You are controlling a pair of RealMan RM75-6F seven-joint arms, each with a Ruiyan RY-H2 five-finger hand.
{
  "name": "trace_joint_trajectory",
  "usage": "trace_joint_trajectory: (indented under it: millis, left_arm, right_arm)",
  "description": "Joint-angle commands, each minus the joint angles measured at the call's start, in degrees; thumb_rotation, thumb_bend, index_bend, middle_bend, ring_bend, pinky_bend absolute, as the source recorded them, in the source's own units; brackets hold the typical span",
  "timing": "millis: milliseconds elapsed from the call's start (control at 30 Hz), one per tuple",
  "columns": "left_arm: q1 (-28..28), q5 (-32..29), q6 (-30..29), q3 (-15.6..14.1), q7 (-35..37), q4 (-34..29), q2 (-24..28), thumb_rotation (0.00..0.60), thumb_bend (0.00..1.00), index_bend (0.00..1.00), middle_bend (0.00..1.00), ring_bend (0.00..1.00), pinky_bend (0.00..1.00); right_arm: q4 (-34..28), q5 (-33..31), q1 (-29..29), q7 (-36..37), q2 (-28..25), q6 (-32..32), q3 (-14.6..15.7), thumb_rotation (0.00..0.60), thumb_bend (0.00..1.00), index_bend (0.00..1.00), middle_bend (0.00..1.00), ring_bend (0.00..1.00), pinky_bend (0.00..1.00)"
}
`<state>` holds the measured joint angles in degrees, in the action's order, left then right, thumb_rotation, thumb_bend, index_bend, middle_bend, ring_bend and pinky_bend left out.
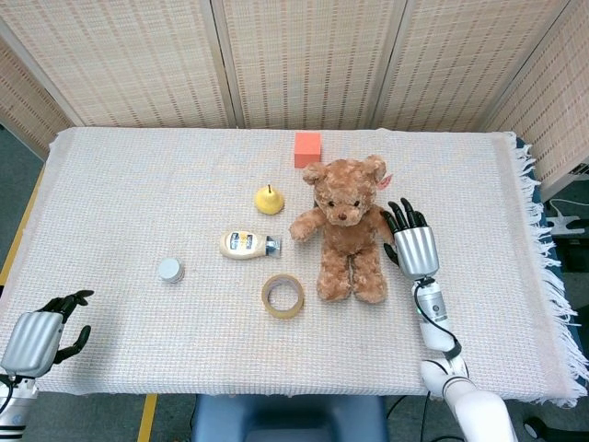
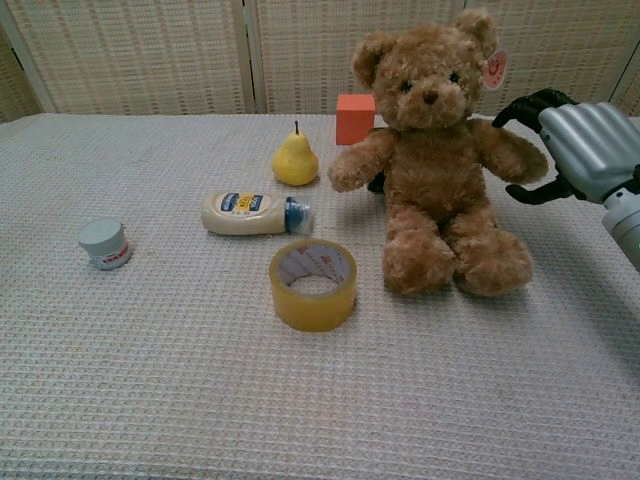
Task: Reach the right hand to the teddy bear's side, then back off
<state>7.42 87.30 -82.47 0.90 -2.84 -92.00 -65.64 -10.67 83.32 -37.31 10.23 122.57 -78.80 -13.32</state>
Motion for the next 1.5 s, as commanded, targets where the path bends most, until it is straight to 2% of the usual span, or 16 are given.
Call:
trace_joint_trajectory:
  millis: [33,600,867,1000,1100,1500]
  left_arm:
    - [0.0,0.0,0.0,0.0,0.0,0.0,0.0,0.600,0.40,0.23,0.34,0.34,0.62]
    - [0.0,0.0,0.7,-0.5,-0.9,-0.6,0.4,0.600,0.40,0.23,0.34,0.34,0.62]
    - [0.2,-0.3,1.2,-0.6,-1.4,-1.2,0.7,0.600,0.40,0.24,0.34,0.34,0.62]
    - [0.1,-0.1,1.1,-0.6,-1.4,-1.4,0.7,0.600,0.40,0.24,0.34,0.34,0.62]
    - [0.1,0.0,1.0,-0.7,-1.5,-1.4,0.7,0.600,0.40,0.24,0.34,0.34,0.62]
    - [0.2,0.1,1.2,-0.8,-1.6,-1.5,0.7,0.600,0.40,0.24,0.34,0.34,0.62]
  right_arm:
    - [0.7,-0.3,-0.2,-0.3,0.4,0.0,0.1,0.600,0.12,0.26,0.17,0.10,0.36]
    - [2.7,-1.9,-0.9,-3.3,0.4,0.7,0.5,0.600,0.14,0.31,0.18,0.12,0.43]
    - [3.0,-2.2,-0.9,-3.7,0.4,0.2,0.8,0.600,0.17,0.39,0.23,0.19,0.49]
    - [3.2,-2.4,-0.9,-4.0,0.4,0.0,0.9,0.600,0.18,0.51,0.27,0.24,0.52]
    - [3.5,-2.6,-1.0,-4.5,0.2,0.4,0.9,0.600,0.18,0.55,0.29,0.26,0.53]
    - [2.9,-3.5,-2.8,-4.6,-0.6,-1.7,0.2,0.600,0.18,0.56,0.30,0.27,0.54]
